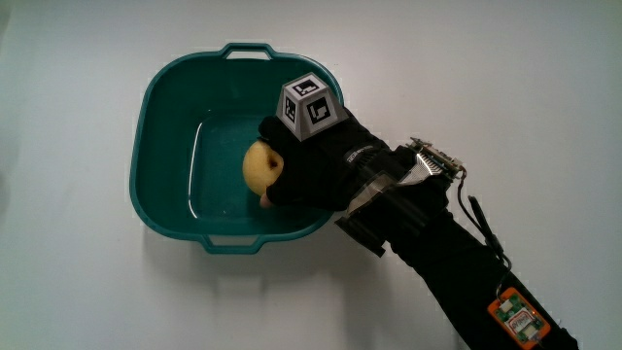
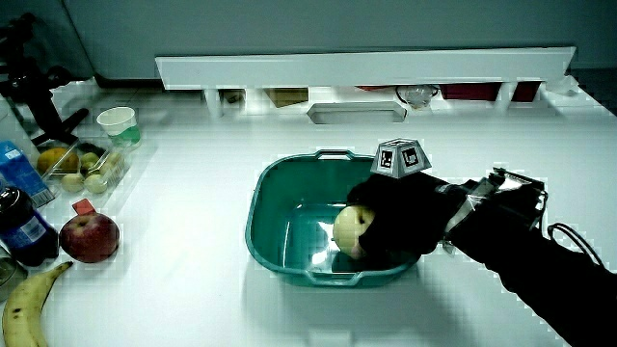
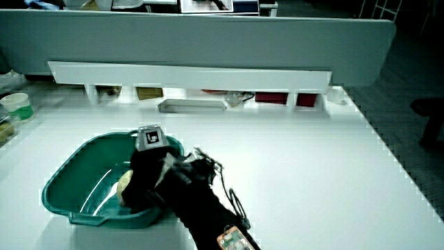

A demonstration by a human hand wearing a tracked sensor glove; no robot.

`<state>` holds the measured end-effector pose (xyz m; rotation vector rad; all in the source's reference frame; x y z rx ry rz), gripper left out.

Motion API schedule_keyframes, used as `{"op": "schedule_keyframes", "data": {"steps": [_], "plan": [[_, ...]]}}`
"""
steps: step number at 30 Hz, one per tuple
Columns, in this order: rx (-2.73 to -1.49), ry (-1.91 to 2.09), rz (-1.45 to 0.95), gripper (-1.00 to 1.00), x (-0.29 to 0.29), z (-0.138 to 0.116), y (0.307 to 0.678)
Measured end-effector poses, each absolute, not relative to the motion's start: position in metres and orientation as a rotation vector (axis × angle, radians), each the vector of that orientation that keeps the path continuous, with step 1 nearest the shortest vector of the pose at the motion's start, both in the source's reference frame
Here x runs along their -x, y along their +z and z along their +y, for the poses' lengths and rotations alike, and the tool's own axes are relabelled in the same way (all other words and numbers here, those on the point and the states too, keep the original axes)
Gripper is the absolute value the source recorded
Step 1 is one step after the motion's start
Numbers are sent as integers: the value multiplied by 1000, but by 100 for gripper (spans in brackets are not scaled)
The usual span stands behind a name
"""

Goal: Place pear into plate

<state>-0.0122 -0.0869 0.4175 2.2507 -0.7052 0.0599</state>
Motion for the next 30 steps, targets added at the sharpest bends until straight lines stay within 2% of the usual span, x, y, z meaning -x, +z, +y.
{"op": "schedule_keyframes", "data": {"steps": [16, 20, 27, 30], "plan": [[-2120, 3, -613, 0, 11, -89, 438], [-2108, 26, -603, -24, 8, -89, 440], [-2090, 115, -650, -65, 0, -88, 415], [-2163, 71, -601, -82, -7, -87, 402]]}}
